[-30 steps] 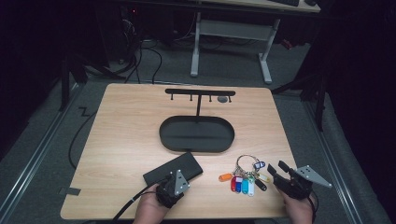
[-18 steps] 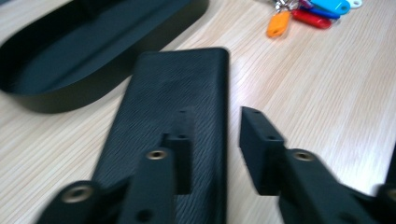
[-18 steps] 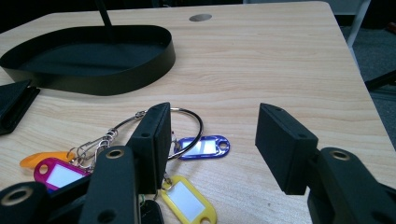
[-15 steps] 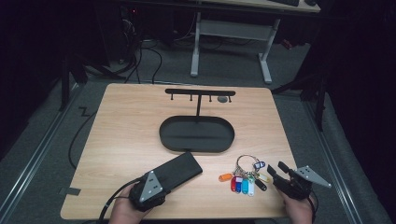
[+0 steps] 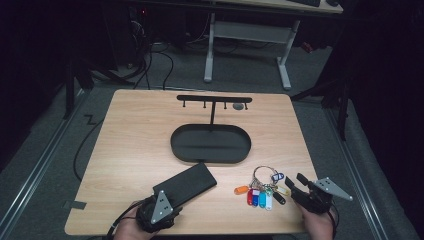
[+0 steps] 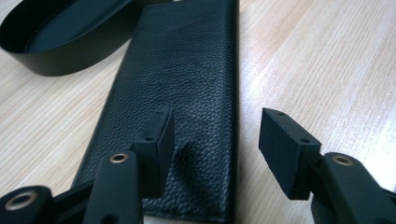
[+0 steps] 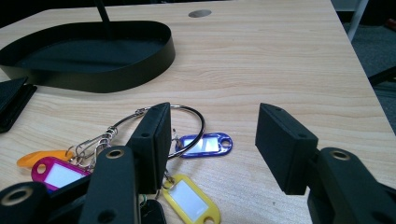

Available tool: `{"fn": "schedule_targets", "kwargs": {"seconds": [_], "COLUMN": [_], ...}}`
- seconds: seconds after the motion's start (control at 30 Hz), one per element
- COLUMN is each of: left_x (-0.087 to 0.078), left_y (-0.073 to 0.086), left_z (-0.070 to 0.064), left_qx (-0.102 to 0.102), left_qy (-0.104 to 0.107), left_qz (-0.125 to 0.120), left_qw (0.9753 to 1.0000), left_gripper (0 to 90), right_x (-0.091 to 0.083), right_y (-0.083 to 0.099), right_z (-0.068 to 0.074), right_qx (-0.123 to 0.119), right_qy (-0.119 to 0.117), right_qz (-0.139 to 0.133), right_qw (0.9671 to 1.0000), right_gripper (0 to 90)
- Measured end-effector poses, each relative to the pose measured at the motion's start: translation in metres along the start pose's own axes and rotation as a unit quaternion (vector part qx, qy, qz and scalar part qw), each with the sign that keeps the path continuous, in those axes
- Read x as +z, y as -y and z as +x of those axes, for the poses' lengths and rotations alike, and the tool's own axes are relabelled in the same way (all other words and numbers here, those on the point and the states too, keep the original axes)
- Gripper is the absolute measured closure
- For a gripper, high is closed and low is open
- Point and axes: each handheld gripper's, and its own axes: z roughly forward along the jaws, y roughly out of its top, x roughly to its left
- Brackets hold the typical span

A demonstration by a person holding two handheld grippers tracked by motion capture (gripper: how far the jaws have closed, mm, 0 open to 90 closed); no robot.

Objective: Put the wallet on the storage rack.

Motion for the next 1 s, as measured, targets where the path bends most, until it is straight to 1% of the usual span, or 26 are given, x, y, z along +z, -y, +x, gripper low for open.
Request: {"fn": "schedule_targets", "kwargs": {"seconds": [0.07, 0.13, 0.17, 0.2, 0.27, 0.3, 0.33, 0.37, 0.5, 0.53, 0.67, 0.77, 0.93, 1.0], "left_x": [0.005, 0.011, 0.013, 0.014, 0.016, 0.016, 0.017, 0.016, 0.016, 0.016, 0.014, 0.014, 0.012, 0.012], "left_y": [0.0, -0.002, -0.002, -0.002, -0.002, -0.002, 0.0, 0.0, 0.001, 0.002, 0.002, 0.002, 0.0, 0.0], "left_z": [-0.002, -0.002, -0.001, -0.001, -0.004, -0.004, -0.009, -0.009, -0.007, -0.007, -0.008, -0.008, -0.007, -0.008], "left_qx": [0.009, 0.016, 0.014, 0.017, 0.034, 0.034, 0.056, 0.058, 0.056, 0.06, 0.065, 0.064, 0.064, 0.068], "left_qy": [-0.008, -0.028, -0.029, -0.032, -0.04, -0.04, -0.054, -0.055, -0.05, -0.052, -0.05, -0.047, -0.043, -0.045], "left_qz": [0.004, 0.003, 0.0, -0.001, 0.002, 0.002, 0.003, 0.004, 0.002, 0.0, -0.005, -0.006, -0.006, -0.007], "left_qw": [0.9999, 0.9995, 0.9995, 0.9994, 0.9986, 0.9986, 0.997, 0.9968, 0.9972, 0.9969, 0.9966, 0.9968, 0.997, 0.9967], "left_gripper": [45.4, 46.2, 45.7, 45.7, 44.6, 44.4, 44.9, 47.9, 51.2, 51.2, 59.7, 64.0, 69.4, 70.3], "right_x": [0.0, 0.0, 0.0, 0.0, 0.0, 0.0, 0.0, 0.0, 0.001, 0.001, 0.001, 0.001, 0.001, 0.001], "right_y": [0.0, 0.0, 0.001, 0.0, 0.0, 0.0, 0.001, 0.001, 0.001, 0.001, 0.002, 0.002, 0.002, 0.002], "right_z": [-0.001, -0.004, -0.004, -0.004, -0.004, -0.004, -0.003, -0.003, -0.003, -0.003, -0.004, -0.004, -0.004, -0.005], "right_qx": [0.001, 0.003, 0.004, 0.005, 0.003, 0.003, 0.003, 0.004, 0.006, 0.006, 0.012, 0.016, 0.016, 0.015], "right_qy": [-0.001, -0.001, -0.001, -0.002, -0.003, -0.003, -0.003, -0.004, -0.005, -0.005, -0.007, -0.007, -0.008, -0.008], "right_qz": [0.0, -0.001, -0.001, 0.0, -0.001, -0.001, 0.0, 0.0, 0.003, 0.004, 0.004, 0.006, 0.005, 0.004], "right_qw": [1.0, 1.0, 1.0, 1.0, 1.0, 1.0, 1.0, 1.0, 1.0, 1.0, 0.9999, 0.9998, 0.9998, 0.9998], "right_gripper": [46.2, 46.2, 46.2, 46.2, 46.2, 46.2, 46.2, 46.2, 46.2, 46.2, 46.2, 46.2, 46.3, 46.3]}}
